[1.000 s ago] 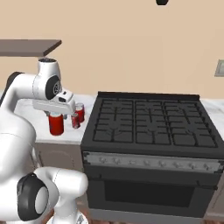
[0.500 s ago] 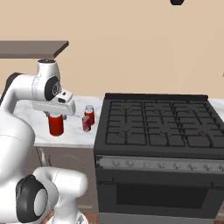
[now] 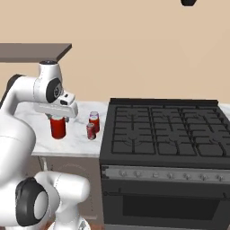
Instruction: Four empty soda cans are scattered around the kitchen. Gather all the cans and cluster them next to the stove for recycling.
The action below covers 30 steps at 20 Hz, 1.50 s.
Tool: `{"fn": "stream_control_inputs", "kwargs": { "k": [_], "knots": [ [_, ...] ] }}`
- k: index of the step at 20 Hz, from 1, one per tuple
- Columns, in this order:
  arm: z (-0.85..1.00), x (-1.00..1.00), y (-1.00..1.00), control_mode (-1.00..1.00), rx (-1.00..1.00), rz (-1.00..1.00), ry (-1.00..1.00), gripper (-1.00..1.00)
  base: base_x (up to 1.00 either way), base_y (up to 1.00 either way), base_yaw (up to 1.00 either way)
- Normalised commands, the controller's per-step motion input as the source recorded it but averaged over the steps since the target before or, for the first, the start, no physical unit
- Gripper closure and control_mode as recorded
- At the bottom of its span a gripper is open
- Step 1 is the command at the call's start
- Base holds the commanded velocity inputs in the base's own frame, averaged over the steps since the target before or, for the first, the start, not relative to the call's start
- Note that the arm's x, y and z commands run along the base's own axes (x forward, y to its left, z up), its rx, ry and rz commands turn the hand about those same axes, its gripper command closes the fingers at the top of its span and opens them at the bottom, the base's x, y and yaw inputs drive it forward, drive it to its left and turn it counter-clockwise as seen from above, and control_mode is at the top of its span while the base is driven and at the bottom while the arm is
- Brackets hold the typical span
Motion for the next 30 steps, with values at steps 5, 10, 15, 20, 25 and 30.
{"fn": "stream_control_inputs", "kwargs": {
  "k": [5,10,15,20,25,30],
  "knots": [
    [-0.06,0.49,-0.06,-1.0,0.0,0.05,0.0,1.0,0.0,0.0,0.0],
    [-0.39,0.35,-0.51,-1.0,0.02,0.04,-0.03,1.0,0.0,0.0,0.0],
    [-0.65,0.01,-0.5,-1.0,0.0,0.0,-0.12,1.0,0.0,0.0,0.0],
    [-0.54,0.13,-0.17,-1.0,-0.05,0.02,-0.25,1.0,0.0,0.0,0.0],
    [-0.44,0.61,-0.18,-1.0,-0.06,-0.01,-0.14,1.0,0.0,0.0,0.0],
    [-0.25,0.4,-0.12,-1.0,0.0,0.0,0.04,1.0,0.0,0.0,0.0]
  ]
}}
